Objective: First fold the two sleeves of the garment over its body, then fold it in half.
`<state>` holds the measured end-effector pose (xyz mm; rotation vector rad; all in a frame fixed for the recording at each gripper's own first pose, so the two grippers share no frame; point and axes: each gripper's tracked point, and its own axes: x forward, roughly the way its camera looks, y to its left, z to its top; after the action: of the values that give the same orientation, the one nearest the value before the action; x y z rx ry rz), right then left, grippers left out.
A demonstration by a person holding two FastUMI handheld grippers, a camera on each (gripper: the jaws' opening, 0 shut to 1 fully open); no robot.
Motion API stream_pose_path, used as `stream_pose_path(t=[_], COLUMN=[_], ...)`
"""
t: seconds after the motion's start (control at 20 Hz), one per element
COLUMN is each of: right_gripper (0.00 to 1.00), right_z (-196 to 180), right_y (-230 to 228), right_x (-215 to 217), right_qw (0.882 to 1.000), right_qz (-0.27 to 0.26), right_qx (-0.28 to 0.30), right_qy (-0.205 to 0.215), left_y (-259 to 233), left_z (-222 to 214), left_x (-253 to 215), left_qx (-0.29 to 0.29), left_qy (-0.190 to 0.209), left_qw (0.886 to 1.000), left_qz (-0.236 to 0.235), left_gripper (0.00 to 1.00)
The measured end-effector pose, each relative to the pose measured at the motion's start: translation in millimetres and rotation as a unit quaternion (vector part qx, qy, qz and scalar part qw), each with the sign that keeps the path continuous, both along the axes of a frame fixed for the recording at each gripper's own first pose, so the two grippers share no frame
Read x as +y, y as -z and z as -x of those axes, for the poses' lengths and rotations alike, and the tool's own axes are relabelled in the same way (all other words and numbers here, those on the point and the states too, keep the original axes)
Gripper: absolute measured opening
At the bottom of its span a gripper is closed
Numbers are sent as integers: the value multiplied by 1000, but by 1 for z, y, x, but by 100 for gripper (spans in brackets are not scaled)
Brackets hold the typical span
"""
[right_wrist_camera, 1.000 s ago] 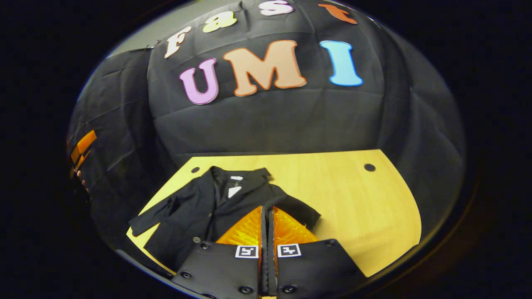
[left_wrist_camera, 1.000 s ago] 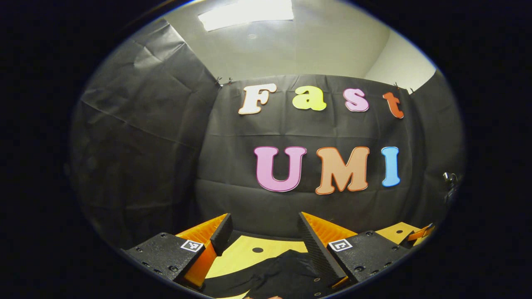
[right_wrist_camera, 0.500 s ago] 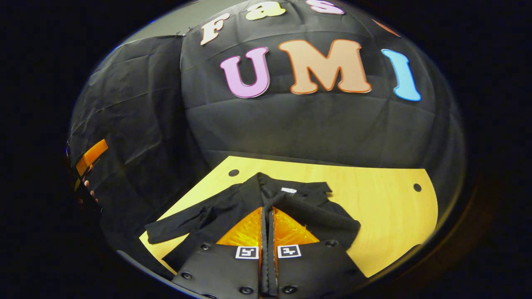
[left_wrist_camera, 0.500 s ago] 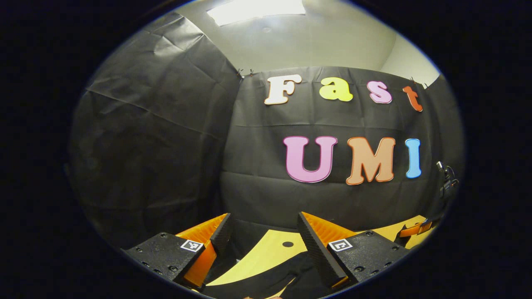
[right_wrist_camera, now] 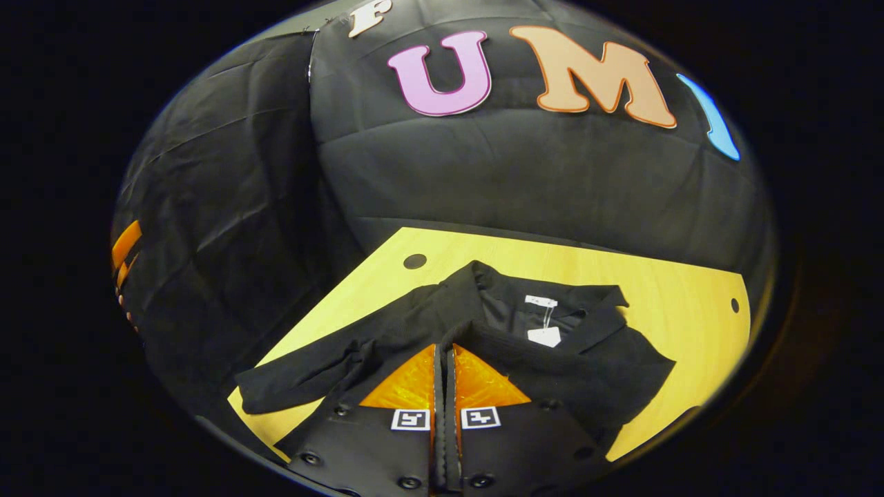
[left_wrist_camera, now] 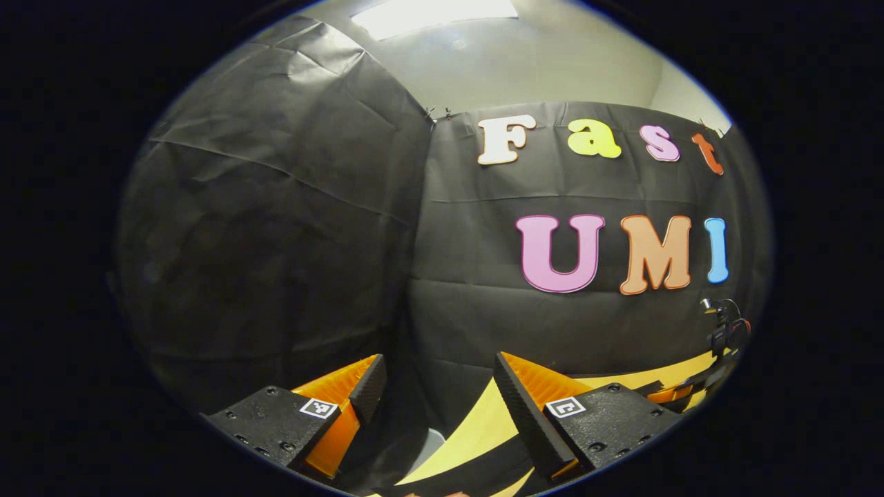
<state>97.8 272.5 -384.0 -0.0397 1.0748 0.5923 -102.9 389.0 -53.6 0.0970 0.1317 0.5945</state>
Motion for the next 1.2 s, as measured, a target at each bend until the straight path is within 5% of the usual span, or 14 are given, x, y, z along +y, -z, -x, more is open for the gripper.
stream_pose_path(t=[0.4,0.55,0.9,0.95,1.2], right_gripper=[8,99,100,94,100], right_z=[1,-24,-35,-33,-27], right_y=[15,-10,-111,-126,-176], right_x=[62,58,28,21,-9], right_qw=[999,998,977,974,964], right_qz=[-25,-25,-48,-51,-68], right_qx=[13,-61,-206,-220,-254], right_qy=[-18,-12,12,17,48], left_y=[15,32,96,112,176], left_z=[21,24,36,36,53], left_x=[36,39,46,43,30], left_qx=[22,28,85,108,178], left_qy=[-30,-24,6,18,48], left_qw=[999,999,993,990,976], left_qz=[-1,21,79,87,118], left_gripper=[93,94,94,94,94])
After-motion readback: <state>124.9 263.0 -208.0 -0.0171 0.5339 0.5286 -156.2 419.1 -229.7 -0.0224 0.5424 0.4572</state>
